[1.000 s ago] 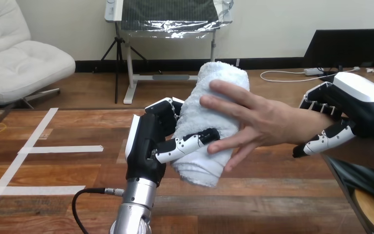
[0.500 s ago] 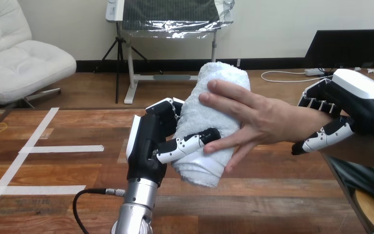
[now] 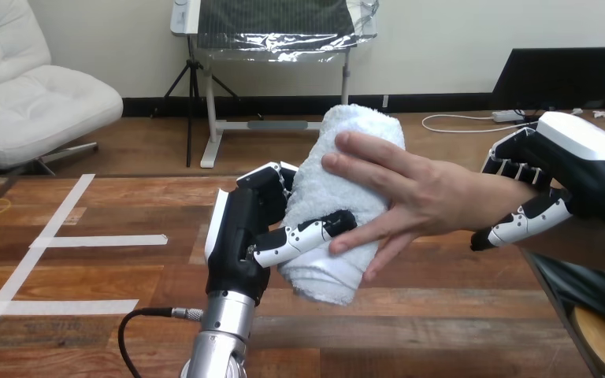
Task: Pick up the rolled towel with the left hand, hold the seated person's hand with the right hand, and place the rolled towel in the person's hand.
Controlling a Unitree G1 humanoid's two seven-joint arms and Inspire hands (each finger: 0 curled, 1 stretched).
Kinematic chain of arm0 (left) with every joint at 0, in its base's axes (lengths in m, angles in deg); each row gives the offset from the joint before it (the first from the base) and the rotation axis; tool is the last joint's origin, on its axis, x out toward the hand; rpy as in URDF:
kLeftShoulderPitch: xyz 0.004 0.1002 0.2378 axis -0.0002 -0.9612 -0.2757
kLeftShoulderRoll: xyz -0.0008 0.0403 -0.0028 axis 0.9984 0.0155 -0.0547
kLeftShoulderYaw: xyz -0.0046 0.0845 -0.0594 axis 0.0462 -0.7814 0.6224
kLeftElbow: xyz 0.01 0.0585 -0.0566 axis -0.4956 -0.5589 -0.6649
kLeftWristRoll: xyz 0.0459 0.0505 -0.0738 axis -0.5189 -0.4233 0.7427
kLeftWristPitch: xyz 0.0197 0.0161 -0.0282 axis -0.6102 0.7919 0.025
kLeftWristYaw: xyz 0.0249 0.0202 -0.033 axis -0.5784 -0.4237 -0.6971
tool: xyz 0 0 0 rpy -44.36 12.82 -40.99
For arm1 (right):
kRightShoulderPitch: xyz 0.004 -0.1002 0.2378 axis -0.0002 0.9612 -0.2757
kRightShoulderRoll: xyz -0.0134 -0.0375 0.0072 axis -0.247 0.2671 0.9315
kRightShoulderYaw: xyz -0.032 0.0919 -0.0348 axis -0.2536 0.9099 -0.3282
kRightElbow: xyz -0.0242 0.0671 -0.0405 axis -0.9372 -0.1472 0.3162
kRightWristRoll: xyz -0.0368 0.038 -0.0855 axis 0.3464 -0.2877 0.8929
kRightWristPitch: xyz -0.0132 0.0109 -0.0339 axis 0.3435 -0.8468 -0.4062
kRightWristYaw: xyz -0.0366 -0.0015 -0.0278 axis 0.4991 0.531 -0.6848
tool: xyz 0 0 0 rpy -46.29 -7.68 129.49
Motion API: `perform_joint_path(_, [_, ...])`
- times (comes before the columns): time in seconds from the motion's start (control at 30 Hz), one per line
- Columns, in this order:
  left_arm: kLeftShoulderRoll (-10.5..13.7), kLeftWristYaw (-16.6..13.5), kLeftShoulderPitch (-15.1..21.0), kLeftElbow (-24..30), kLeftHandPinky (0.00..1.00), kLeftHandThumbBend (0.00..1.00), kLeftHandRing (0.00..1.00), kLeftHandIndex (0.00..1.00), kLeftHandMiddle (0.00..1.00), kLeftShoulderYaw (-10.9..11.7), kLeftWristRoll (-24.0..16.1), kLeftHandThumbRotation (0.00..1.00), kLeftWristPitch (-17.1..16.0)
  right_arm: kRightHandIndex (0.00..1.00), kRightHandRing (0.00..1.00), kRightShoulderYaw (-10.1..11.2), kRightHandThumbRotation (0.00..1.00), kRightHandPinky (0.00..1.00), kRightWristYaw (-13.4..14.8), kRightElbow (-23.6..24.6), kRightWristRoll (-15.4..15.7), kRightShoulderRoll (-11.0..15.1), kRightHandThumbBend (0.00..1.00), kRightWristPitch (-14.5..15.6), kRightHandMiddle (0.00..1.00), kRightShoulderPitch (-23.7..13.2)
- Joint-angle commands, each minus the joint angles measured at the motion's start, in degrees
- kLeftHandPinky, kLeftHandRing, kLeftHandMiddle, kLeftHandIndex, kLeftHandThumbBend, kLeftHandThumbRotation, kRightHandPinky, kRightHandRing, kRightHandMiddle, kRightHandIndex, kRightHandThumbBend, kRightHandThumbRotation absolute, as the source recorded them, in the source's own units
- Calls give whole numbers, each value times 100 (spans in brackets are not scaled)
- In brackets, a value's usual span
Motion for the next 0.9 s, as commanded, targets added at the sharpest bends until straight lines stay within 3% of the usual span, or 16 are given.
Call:
perform_joint_path(0.0, [-1384,85,345,76,30,66,34,40,38,-367,-53,0,-189,49,40,-169,23,34,-44,15,-73,-299,90,67,47,-336])
perform_joint_path(0.57, [-1394,228,332,218,31,67,35,40,39,-411,107,0,-167,50,42,-121,24,36,-110,92,-127,-241,89,113,47,-242])
perform_joint_path(0.87, [-1240,368,240,367,32,65,38,45,44,-506,138,0,-86,53,46,-49,27,40,-276,110,-292,-169,91,26,51,-166])
